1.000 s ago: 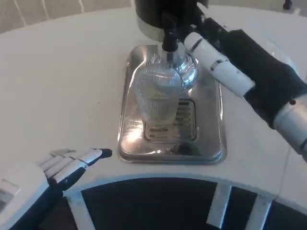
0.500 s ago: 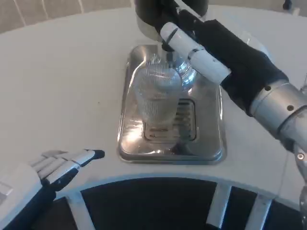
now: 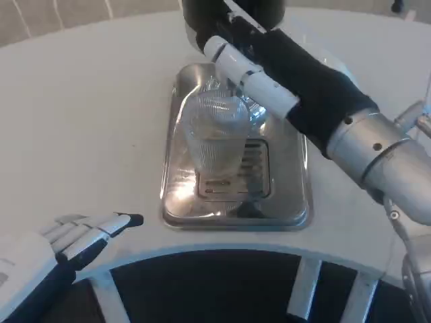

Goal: Grasp the cup under the faucet to collect the drink, then remove the cup.

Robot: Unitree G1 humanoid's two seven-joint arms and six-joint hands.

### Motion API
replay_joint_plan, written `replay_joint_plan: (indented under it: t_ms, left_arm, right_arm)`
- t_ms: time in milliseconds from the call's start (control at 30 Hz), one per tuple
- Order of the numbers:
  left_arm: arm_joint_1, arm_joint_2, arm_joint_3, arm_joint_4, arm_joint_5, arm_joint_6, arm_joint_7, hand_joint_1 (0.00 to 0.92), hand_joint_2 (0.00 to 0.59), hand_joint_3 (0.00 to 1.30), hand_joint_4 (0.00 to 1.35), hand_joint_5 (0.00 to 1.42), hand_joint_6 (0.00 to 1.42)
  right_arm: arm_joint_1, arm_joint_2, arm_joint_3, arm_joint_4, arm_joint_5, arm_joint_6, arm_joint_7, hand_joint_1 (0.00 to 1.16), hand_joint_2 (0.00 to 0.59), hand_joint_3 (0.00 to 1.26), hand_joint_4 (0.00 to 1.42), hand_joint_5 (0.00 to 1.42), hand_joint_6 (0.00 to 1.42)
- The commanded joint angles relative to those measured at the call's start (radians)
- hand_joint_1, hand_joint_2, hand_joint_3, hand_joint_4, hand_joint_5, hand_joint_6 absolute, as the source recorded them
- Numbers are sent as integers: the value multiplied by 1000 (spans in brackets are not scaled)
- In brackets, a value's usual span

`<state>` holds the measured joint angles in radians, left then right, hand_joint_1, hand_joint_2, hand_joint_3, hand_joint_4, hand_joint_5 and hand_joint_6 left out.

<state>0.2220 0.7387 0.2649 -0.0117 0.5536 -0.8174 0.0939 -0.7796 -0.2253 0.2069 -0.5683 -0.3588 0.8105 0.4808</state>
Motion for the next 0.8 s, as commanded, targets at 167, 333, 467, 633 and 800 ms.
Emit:
replay_joint_plan:
  t_ms: [167,333,467,633,800]
  left_arm:
    - [11,17,16,8,1,20,-15,97,73,162,141,199,224]
    - [15,21,22,11,2,21,-14,97,74,160,136,197,225]
    - [13,21,25,12,3,22,-15,97,74,160,134,197,224]
    - [11,21,24,12,3,23,-17,97,74,160,132,195,225]
    - [13,21,24,11,6,23,-15,97,74,160,131,189,225]
  right_arm:
    - [-23,-35,93,56,17,-90,13,0,440,0,0,0,0]
    - [-34,-64,146,72,-10,-144,18,0,440,0,0,0,0]
    - [-43,-92,194,78,-50,-194,29,0,440,0,0,0,0]
    - [-48,-113,233,77,-101,-240,39,0,440,0,0,0,0]
    - [-39,-123,250,72,-138,-266,51,0,440,0,0,0,0]
